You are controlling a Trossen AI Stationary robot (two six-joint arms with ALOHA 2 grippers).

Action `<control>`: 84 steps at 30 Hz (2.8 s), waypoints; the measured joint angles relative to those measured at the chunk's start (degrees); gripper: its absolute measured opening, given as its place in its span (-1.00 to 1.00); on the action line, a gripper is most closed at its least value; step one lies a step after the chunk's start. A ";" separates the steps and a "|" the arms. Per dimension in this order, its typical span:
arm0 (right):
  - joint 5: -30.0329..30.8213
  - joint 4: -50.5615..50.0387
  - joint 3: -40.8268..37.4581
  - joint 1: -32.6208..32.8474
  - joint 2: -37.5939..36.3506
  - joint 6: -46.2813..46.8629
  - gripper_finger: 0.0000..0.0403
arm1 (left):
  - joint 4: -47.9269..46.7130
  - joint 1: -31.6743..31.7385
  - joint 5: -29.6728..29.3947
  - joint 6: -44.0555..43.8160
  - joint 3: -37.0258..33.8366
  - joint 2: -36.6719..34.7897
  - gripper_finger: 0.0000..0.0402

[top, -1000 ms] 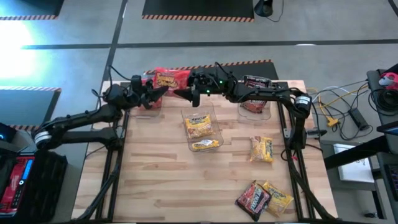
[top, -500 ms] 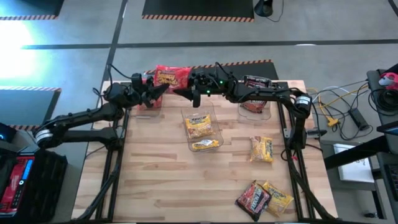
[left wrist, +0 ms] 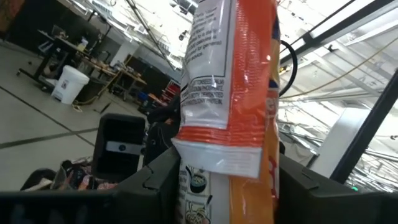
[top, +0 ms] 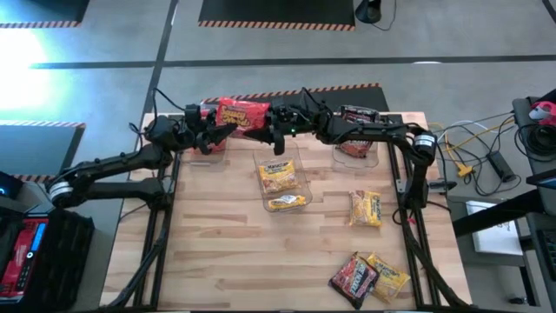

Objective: Sort Maruchan noodles
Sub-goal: Put the orange noodle pack into the top left transparent bin

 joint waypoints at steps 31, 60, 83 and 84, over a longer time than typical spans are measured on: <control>-1.96 -61.11 0.00 -2.26 -14.70 -14.83 -0.41 | -67.16 0.61 8.50 40.13 28.63 3.54 0.28; 12.54 -63.49 0.00 5.04 -14.11 -31.39 -0.41 | -52.51 -0.92 24.36 44.86 29.23 17.23 0.23; 12.08 -58.56 0.09 5.80 -14.07 -30.95 -0.41 | -47.26 -0.99 23.64 43.97 29.18 18.38 0.22; 12.14 -58.23 0.09 5.83 -14.07 -30.93 -0.41 | -47.26 -1.01 23.66 43.94 29.18 18.69 0.22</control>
